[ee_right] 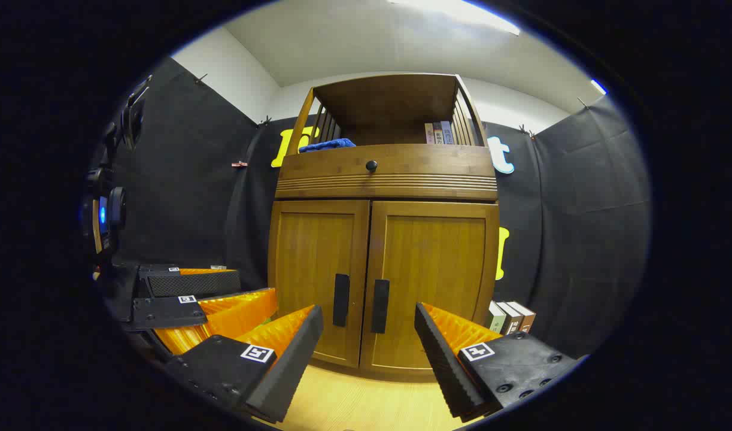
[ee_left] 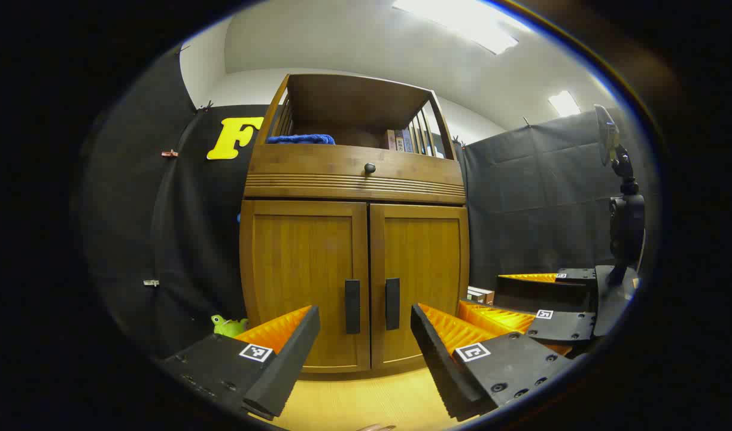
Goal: Open the right door of the double-door shoe cabinet with the right hand, and open the left door with the left hand.
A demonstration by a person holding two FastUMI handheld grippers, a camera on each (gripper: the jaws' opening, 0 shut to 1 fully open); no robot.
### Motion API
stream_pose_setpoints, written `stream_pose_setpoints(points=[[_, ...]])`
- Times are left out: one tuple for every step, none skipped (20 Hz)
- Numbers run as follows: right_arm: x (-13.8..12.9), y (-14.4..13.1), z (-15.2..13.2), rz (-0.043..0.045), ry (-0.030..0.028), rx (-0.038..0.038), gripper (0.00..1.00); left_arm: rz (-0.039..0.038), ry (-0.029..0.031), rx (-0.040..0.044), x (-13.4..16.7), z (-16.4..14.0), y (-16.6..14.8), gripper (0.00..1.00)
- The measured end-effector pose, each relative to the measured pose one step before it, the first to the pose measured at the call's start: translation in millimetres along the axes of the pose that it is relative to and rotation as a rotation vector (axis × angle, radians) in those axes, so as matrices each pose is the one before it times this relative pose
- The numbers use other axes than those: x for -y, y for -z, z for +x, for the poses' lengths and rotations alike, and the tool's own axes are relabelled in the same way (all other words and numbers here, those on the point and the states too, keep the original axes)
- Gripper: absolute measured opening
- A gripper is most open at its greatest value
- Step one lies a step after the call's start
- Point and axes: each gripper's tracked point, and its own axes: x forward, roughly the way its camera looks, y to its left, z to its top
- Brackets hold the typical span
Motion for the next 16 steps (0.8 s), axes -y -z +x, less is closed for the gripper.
stream_pose_setpoints(points=[[0.56, -0.28, -0.56, -0.00076, 0.00175, 0.00136, 0.97, -0.00134, 0.00083, 0.00086, 0.27, -0.25, 0.07, 0.95], [-0.01, 0.41, -0.19, -0.00063, 0.00092, 0.00008, 0.97, -0.00055, 0.00057, 0.00061, -0.22, -0.38, -0.50, 0.95], [0.12, -0.17, 0.01, -0.00023, 0.00059, -0.00089, 0.97, -0.00017, -0.00012, -0.00011, -0.09, -1.06, 0.69, 0.97], [-0.03, 0.18, -0.22, 0.00029, -0.00022, -0.00133, 0.97, 0.00086, -0.00026, -0.00023, -0.31, -0.13, -0.50, 0.97], [-0.46, -0.34, -0.22, 0.00060, -0.00021, -0.00075, 0.97, 0.00174, -0.00081, -0.00111, -0.80, -0.09, -1.05, 0.97], [-0.96, 0.16, 0.56, 0.00073, -0.00166, -0.00021, 0.97, 0.00121, -0.00063, -0.00097, 0.24, -1.54, 0.91, 0.95], [-0.77, 0.25, -0.66, 0.00055, -0.00216, -0.00112, 0.97, 0.00049, 0.00022, 0.00015, -0.17, -0.76, -0.77, 0.95], [-0.81, 0.16, -0.80, 0.00030, -0.00243, -0.00045, 0.97, -0.00062, 0.00018, 0.00055, -0.19, -0.99, 0.39, 0.95], [-0.65, 0.10, 0.07, -0.00130, -0.00158, -0.00038, 0.97, -0.00057, 0.00000, 0.00178, -0.01, -0.13, 0.05, 0.95], [-0.34, -0.08, -0.83, -0.00341, -0.00094, -0.00056, 0.97, -0.00075, -0.00118, 0.00269, -0.34, -1.29, -1.13, 0.95], [0.16, -0.18, -1.04, -0.00344, 0.00105, 0.00009, 0.97, -0.00117, -0.00143, 0.00284, -0.25, -0.20, -1.65, 0.95], [0.74, 0.61, -0.84, -0.00249, 0.00105, 0.00038, 0.97, -0.00127, -0.00074, 0.00346, 0.35, -1.27, -0.13, 0.95], [0.65, -0.50, -0.50, -0.00053, 0.00171, 0.00056, 0.97, -0.00145, -0.00041, 0.00393, 0.15, -1.49, -1.37, 0.95], [1.33, 0.20, -0.34, 0.00093, 0.00205, 0.00055, 0.97, -0.00085, 0.00098, 0.00214, 0.39, -0.05, 0.74, 0.95], [0.78, -0.31, -0.28, 0.00221, 0.00324, 0.00058, 0.97, -0.00033, 0.00230, 0.00135, -0.27, -1.21, -1.35, 0.95], [0.55, -0.25, -0.34, 0.00268, 0.00271, 0.00087, 0.97, 0.00015, 0.00178, 0.00195, 0.95, -0.77, 0.62, 0.95]])
